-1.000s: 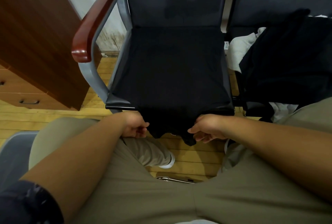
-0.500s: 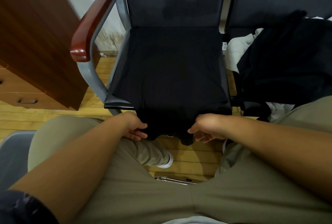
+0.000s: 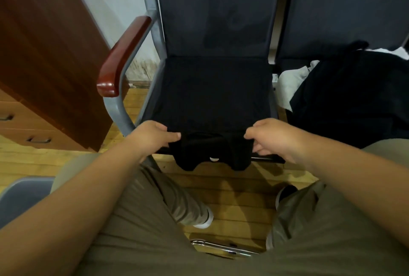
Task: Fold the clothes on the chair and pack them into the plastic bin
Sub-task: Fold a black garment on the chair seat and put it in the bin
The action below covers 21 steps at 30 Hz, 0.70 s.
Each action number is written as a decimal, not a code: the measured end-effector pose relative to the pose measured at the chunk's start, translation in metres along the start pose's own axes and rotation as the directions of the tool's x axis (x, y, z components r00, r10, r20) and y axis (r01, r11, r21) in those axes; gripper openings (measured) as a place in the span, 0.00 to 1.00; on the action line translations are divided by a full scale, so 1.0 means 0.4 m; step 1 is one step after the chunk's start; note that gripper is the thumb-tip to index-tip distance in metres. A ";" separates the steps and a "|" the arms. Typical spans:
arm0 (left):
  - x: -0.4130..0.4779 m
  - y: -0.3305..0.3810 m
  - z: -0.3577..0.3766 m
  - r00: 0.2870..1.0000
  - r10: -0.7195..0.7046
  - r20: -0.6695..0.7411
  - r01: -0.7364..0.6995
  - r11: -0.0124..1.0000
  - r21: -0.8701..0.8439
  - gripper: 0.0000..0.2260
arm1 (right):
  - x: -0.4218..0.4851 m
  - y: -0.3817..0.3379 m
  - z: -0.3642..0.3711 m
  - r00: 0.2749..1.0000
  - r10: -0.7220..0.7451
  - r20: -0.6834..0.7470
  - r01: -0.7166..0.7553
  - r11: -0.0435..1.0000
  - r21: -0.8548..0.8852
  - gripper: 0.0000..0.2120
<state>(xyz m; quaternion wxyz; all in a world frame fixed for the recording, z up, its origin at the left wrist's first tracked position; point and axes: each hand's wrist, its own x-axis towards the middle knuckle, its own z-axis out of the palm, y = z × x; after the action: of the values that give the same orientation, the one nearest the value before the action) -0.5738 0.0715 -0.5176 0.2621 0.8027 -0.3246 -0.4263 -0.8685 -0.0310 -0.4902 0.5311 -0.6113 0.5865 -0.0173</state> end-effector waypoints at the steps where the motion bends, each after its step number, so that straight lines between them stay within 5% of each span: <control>1: 0.009 0.033 -0.016 1.000 0.028 0.001 -0.028 0.999 0.041 0.26 | 0.017 -0.019 -0.017 1.000 0.004 -0.031 -0.004 1.000 0.017 0.07; 6: 0.110 0.224 -0.060 0.999 0.045 0.019 -0.046 0.997 0.055 0.13 | 0.140 -0.118 -0.104 0.997 0.067 -0.027 -0.055 0.950 0.308 0.15; 14: 0.321 0.311 -0.033 1.000 0.006 0.017 -0.005 0.998 -0.063 0.15 | 0.338 -0.213 -0.138 0.984 0.176 0.022 -0.156 0.798 0.582 0.13; 18: 0.429 0.285 0.000 0.999 -0.035 0.020 0.038 0.987 -0.155 0.21 | 0.431 -0.206 -0.104 0.985 0.171 -0.001 -0.142 0.824 0.549 0.15; 21: 0.478 0.271 0.000 0.994 -0.002 0.108 0.006 0.999 -0.035 0.19 | 0.469 -0.191 -0.095 0.989 0.144 -0.017 -0.132 0.941 0.312 0.18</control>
<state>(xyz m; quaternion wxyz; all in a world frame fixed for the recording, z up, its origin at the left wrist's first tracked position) -0.5247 -0.1415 -0.5401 0.2576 0.7744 -0.3291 -0.4750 -0.7809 -0.2120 -0.5354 0.6087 -0.4772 0.6283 -0.0840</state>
